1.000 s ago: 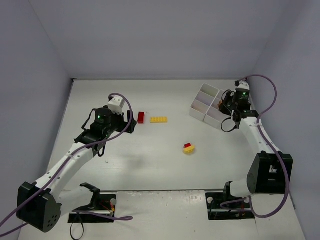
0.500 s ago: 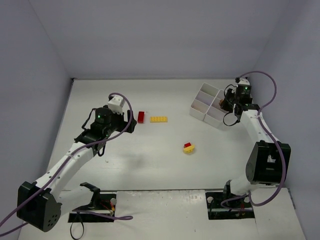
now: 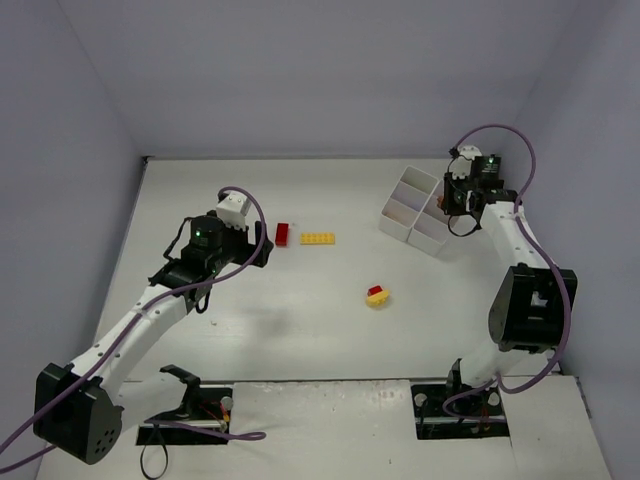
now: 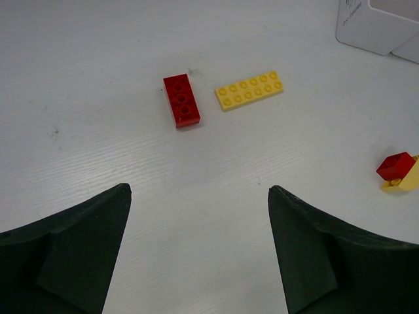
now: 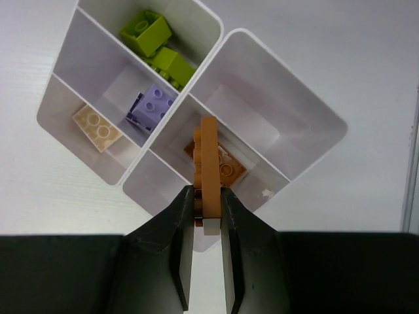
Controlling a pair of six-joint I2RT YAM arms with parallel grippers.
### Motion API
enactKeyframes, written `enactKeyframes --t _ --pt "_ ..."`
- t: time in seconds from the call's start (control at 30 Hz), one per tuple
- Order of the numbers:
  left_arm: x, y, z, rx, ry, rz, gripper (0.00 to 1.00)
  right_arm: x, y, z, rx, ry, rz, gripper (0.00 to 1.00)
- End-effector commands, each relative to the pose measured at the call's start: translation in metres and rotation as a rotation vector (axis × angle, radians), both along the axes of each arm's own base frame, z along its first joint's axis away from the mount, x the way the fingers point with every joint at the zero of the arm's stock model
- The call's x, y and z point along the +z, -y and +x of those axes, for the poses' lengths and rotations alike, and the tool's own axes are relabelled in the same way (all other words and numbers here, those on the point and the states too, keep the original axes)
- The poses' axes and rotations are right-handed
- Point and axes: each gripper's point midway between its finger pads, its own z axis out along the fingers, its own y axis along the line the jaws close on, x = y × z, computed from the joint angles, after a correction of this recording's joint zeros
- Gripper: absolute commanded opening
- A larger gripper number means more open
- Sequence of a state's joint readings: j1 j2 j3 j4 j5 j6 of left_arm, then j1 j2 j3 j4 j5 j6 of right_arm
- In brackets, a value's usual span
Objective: Sort the legos into containers by color
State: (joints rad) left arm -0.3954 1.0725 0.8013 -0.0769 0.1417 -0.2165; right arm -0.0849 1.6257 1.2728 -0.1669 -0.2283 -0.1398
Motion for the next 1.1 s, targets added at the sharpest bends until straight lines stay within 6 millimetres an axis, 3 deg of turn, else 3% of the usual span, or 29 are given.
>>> enactKeyframes --t 0.0,0.27,0.47,0.53,0.6,0.7,0.77,0.87,1.0,1.07 --pt "0.025 0.005 0.004 -0.021 0.091 -0.03 0.79 0.023 -0.004 0.007 0.12 0.059 -0.05 0.05" --pt "0.028 0.004 0.003 -0.026 0.104 -0.025 0.79 0.004 -0.001 0.01 0.167 0.023 -0.096 0.09" --pt "0.031 0.004 0.002 -0.031 0.113 -0.025 0.79 -0.005 0.009 0.014 0.159 0.001 -0.143 0.18" --pt "0.031 0.004 0.002 -0.031 0.113 -0.025 0.79 -0.006 0.011 0.016 0.155 -0.002 -0.155 0.23" --pt "0.031 0.005 0.001 -0.034 0.113 -0.024 0.79 -0.004 0.012 0.017 0.149 0.001 -0.159 0.36" --pt "0.031 0.006 0.001 -0.039 0.113 -0.025 0.79 0.005 0.015 0.018 0.133 0.021 -0.17 0.55" --pt "0.03 0.006 0.0 -0.04 0.111 -0.025 0.79 0.012 0.014 0.019 0.125 0.037 -0.162 0.58" --pt "0.03 0.007 0.0 -0.04 0.109 -0.03 0.79 0.038 0.004 0.016 0.125 0.098 -0.118 0.59" --pt "0.034 0.008 0.006 -0.024 0.123 -0.052 0.8 0.063 -0.023 0.005 0.132 0.156 -0.031 0.59" --pt "0.033 0.006 0.008 0.009 0.112 -0.06 0.8 0.067 -0.046 -0.003 0.157 0.166 0.014 0.59"
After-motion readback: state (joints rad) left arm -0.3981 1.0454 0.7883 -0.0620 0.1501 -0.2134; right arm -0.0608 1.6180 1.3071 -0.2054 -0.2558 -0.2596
